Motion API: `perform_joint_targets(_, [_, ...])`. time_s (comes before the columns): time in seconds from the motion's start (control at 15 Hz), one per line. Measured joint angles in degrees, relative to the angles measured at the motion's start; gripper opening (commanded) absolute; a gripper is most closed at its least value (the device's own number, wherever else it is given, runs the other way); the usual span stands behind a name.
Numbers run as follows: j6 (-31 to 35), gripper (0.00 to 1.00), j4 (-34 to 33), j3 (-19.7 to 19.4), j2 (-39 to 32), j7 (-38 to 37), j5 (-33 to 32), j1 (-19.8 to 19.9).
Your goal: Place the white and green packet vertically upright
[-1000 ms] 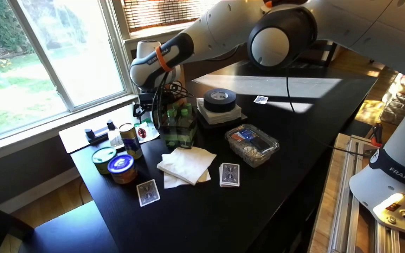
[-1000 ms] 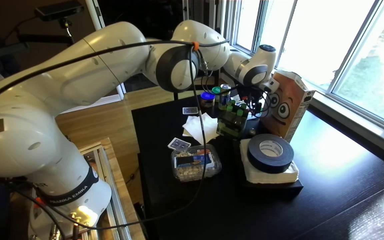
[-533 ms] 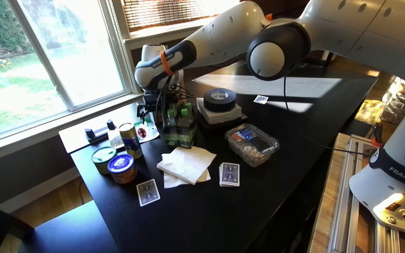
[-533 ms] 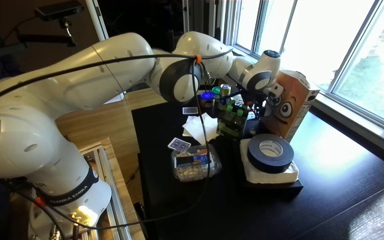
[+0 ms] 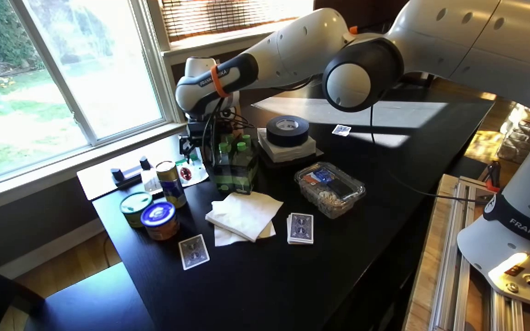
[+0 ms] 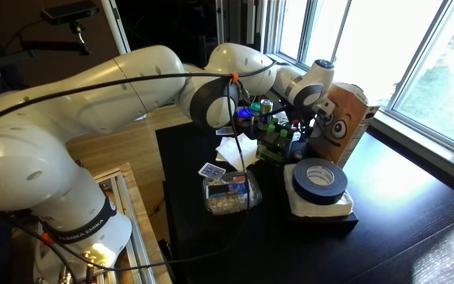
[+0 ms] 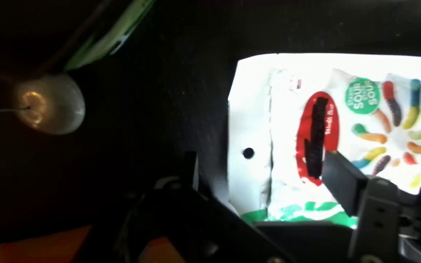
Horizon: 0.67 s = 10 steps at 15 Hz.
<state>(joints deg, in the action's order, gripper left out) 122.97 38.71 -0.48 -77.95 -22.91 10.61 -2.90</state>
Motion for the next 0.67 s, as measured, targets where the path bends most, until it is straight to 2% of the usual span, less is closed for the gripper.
perform_joint_targets(0.4, [-1.3, 1.00, -4.0, 0.1, 0.5, -0.9, 0.1, -1.9])
perform_joint_targets(0.67, [-2.1, 1.00, -5.0, 0.2, -2.1, -0.5, 0.1, -1.5])
